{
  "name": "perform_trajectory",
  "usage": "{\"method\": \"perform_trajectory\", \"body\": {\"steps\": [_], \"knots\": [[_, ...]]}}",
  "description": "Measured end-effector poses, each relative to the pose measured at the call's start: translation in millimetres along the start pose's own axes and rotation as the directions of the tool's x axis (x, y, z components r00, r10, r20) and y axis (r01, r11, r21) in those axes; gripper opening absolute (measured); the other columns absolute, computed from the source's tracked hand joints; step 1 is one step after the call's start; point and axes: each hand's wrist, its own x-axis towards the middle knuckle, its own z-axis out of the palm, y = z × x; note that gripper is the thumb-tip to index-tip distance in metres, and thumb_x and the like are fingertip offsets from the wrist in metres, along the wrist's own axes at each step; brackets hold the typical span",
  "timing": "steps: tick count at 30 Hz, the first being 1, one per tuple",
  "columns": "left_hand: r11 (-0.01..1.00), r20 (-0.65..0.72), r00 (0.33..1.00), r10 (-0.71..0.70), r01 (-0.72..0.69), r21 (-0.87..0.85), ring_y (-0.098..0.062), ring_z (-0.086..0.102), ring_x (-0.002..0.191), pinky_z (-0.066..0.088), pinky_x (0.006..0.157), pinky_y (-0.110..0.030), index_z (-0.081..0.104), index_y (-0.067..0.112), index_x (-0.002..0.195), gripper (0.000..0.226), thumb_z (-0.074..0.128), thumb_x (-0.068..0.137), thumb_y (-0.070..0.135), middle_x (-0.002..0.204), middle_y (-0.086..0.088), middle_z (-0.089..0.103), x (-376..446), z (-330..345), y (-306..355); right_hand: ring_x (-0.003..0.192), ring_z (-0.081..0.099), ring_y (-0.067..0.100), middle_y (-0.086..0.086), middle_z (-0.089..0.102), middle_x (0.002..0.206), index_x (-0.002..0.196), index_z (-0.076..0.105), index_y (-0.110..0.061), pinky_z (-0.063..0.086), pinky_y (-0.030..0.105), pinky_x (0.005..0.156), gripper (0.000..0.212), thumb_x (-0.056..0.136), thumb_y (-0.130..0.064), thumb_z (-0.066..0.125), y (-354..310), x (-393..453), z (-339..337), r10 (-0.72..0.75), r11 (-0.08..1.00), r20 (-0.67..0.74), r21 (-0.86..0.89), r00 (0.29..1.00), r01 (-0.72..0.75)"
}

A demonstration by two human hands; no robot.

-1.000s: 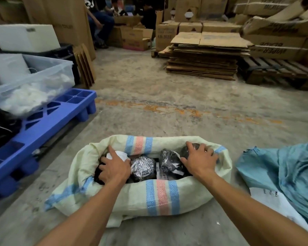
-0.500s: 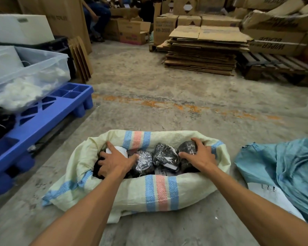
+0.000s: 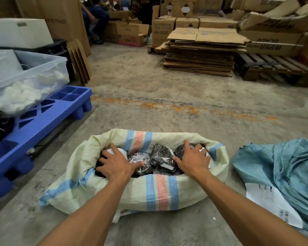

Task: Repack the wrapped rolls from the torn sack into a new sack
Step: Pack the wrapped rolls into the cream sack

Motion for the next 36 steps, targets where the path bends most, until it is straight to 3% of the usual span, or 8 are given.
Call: {"method": "perform_trajectory", "body": {"steps": [4,10,13,15,19,27,32,36], "knots": [[0.999,-0.018,0.999,0.044,-0.044,0.023,-0.037,0.038,0.126,0.040,0.094,-0.052,0.013,0.029,0.147,0.130,0.064,0.045,0.091,0.143,-0.018,0.029,-2.1,1.3,-1.6,0.148,-0.002,0.043,0.018,-0.010,0.162,0.155,-0.001,-0.036,0.009,0.064,0.114,0.096,0.084,-0.064,0.058,14.0,13.1,-10.1,-0.184,0.982,0.164,-0.002,0.969,0.187],[0.967,-0.116,0.966,0.232,-0.216,0.133,-0.038,0.028,0.129,0.037,0.095,-0.051,0.030,0.041,0.141,0.094,0.058,0.063,0.086,0.151,-0.009,0.012,-7.9,5.2,-2.0,0.142,0.029,0.029,0.007,0.035,0.154,0.155,0.013,-0.028,0.014,0.054,0.117,0.106,0.073,-0.077,0.059,-8.7,16.8,-15.3,-0.579,0.805,0.151,-0.049,0.801,0.591],[0.844,-0.093,0.855,0.511,-0.478,0.243,-0.033,0.009,0.146,0.024,0.104,-0.066,0.033,0.048,0.141,0.070,0.041,0.080,0.081,0.155,0.003,0.022,-4.2,11.7,-5.2,0.140,0.033,0.031,0.004,0.033,0.156,0.156,0.006,-0.029,0.016,0.056,0.116,0.112,0.070,-0.081,0.058,-21.6,19.4,-0.7,-0.559,0.773,0.195,-0.228,0.806,0.592],[0.784,0.012,0.816,0.578,-0.560,0.266,-0.028,0.003,0.150,0.011,0.106,-0.072,0.020,0.051,0.148,0.084,0.025,0.074,0.091,0.155,0.010,0.030,2.4,13.8,-10.5,0.139,0.034,0.031,0.002,0.035,0.155,0.155,0.010,-0.031,0.017,0.056,0.114,0.107,0.072,-0.074,0.062,-25.0,20.7,5.2,-0.548,0.786,0.159,-0.237,0.821,0.571],[0.772,0.162,0.828,0.536,-0.559,0.301,-0.029,-0.003,0.149,0.013,0.103,-0.078,0.005,0.054,0.149,0.099,0.033,0.064,0.096,0.153,0.016,0.032,12.1,10.6,-11.4,0.135,0.039,0.031,-0.004,0.040,0.150,0.149,0.020,-0.038,0.019,0.057,0.112,0.097,0.071,-0.062,0.073,-25.1,22.2,4.5,-0.595,0.733,0.207,-0.257,0.777,0.630],[0.808,0.146,0.860,0.488,-0.509,0.296,-0.032,-0.009,0.149,0.013,0.101,-0.079,0.005,0.055,0.149,0.100,0.045,0.065,0.090,0.155,0.011,0.029,7.9,12.4,-5.2,0.140,0.031,0.034,0.001,0.034,0.152,0.152,0.010,-0.045,0.019,0.057,0.113,0.094,0.078,-0.065,0.065,-18.6,17.1,12.8,-0.637,0.652,0.171,-0.400,0.752,0.644],[0.846,0.103,0.851,0.515,-0.524,0.102,-0.025,-0.004,0.150,0.011,0.105,-0.076,0.021,0.057,0.145,0.096,0.051,0.060,0.091,0.159,0.005,0.019,5.0,4.9,-14.8,0.149,0.018,0.026,0.000,0.028,0.158,0.152,0.019,-0.042,0.000,0.053,0.121,0.094,0.073,-0.077,0.057,-9.6,0.4,9.1,-0.646,0.759,-0.055,-0.153,0.762,0.633],[0.831,-0.105,0.833,0.544,-0.552,-0.070,-0.023,0.012,0.148,0.015,0.110,-0.070,0.044,0.052,0.135,0.061,0.060,0.078,0.067,0.148,0.002,0.034,-2.5,3.1,-26.5,0.131,0.044,0.019,-0.003,0.055,0.135,0.139,0.050,-0.029,0.021,0.041,0.116,0.055,0.094,-0.061,0.045,4.8,-5.2,-4.7,-0.495,0.829,-0.252,0.150,0.832,0.538]]}}
